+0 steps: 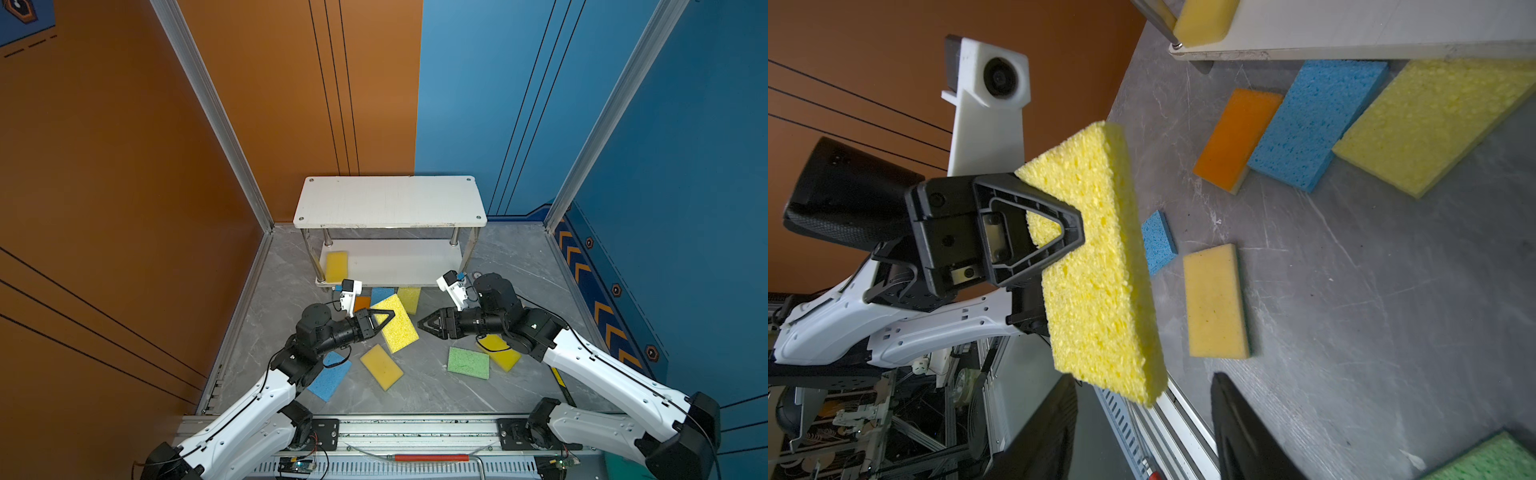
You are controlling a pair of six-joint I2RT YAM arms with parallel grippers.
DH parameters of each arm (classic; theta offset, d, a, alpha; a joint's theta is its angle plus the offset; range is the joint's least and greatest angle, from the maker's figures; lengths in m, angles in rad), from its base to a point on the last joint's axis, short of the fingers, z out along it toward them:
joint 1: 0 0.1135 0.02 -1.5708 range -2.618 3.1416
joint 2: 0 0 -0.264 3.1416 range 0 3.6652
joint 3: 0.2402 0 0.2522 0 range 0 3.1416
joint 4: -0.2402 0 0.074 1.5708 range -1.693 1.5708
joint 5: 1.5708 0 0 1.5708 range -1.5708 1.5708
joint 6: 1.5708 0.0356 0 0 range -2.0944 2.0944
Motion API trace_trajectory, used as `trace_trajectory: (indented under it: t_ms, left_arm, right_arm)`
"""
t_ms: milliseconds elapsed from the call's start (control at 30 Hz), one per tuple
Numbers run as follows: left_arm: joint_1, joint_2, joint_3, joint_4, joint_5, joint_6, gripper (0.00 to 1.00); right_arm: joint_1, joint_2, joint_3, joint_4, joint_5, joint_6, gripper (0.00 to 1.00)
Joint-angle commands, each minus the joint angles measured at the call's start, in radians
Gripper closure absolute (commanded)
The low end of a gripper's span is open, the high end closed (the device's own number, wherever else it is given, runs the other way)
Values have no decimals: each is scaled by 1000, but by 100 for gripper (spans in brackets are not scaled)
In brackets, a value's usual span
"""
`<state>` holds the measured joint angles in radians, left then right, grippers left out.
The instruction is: Place and organize the cleaning sponges onto the shelf
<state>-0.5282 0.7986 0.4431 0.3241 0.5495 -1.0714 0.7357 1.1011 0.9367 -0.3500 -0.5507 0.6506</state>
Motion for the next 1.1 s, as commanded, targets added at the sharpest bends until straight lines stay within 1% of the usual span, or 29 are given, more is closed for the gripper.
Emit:
trace_trajectory:
  t_ms: [0,100,200,367,533,700,833,1067]
  left_arm:
    - [16,-31,-14,20,-24,-17,100]
    - [40,-28,-5,20,-16,-25,100]
    - [72,9,17,20,19,-25,100]
    - [143,107,84,20,122,-14,100]
    - [186,142,118,26,183,-9,100]
    - [187,146,127,27,248,-11,100]
    - [174,135,127,27,244,-19,100]
    - [168,152,134,27,257,-12,100]
  right_arm:
    - [-4,13,-2,-28,-31,-26,45]
    - [-4,9,-4,-29,-24,-42,41]
    - [-7,3,-8,-28,0,-45,37]
    - [-4,-7,-16,-14,19,-23,35]
    - [-10,5,1,-15,10,-16,35]
    - [-5,27,19,-8,-9,-16,38]
    - [12,35,34,-4,-12,-9,40]
    - [27,48,40,16,-2,-11,41]
